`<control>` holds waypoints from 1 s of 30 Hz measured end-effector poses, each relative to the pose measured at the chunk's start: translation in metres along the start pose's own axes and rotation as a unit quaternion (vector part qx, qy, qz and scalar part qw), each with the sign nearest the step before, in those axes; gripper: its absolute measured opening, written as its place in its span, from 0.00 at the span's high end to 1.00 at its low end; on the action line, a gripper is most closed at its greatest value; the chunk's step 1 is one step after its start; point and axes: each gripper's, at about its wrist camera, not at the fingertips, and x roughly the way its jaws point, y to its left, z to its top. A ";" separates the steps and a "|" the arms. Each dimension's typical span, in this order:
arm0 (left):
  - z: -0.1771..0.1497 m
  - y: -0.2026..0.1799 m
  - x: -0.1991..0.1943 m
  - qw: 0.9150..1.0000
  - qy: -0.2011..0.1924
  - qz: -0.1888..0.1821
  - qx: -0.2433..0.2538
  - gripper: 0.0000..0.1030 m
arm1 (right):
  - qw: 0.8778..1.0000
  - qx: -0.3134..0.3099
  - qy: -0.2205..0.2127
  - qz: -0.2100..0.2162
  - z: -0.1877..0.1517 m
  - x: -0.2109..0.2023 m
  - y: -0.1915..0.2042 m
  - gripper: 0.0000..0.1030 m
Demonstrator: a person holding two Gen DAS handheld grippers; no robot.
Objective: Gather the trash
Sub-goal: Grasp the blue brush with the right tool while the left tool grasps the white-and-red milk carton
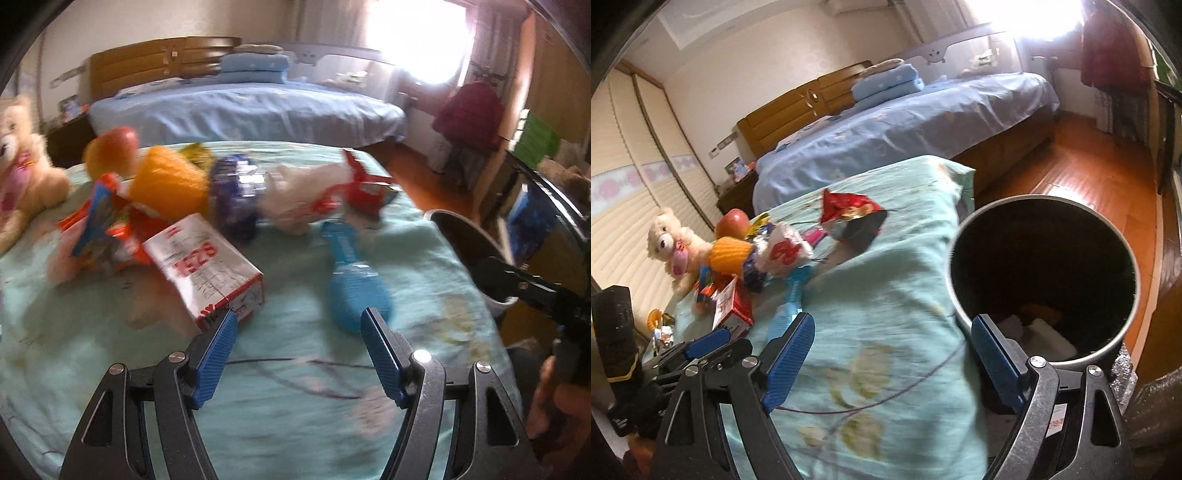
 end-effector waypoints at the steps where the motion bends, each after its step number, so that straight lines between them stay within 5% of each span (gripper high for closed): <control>1: -0.003 0.003 -0.004 1.000 0.000 0.004 -0.005 0.33 | 1.000 -0.003 0.000 0.002 0.000 0.001 0.005 0.14; 10: -0.017 0.027 -0.038 0.998 -0.006 0.056 -0.035 0.33 | 0.999 -0.030 0.018 0.016 -0.007 0.017 0.042 0.14; 18: -0.030 0.026 -0.071 0.998 -0.013 0.037 -0.049 0.25 | 0.996 -0.073 0.039 0.022 -0.014 0.034 0.081 0.15; 30: 0.013 0.034 -0.023 0.999 0.012 0.028 -0.043 0.25 | 0.987 -0.132 0.092 0.009 -0.016 0.068 0.106 0.33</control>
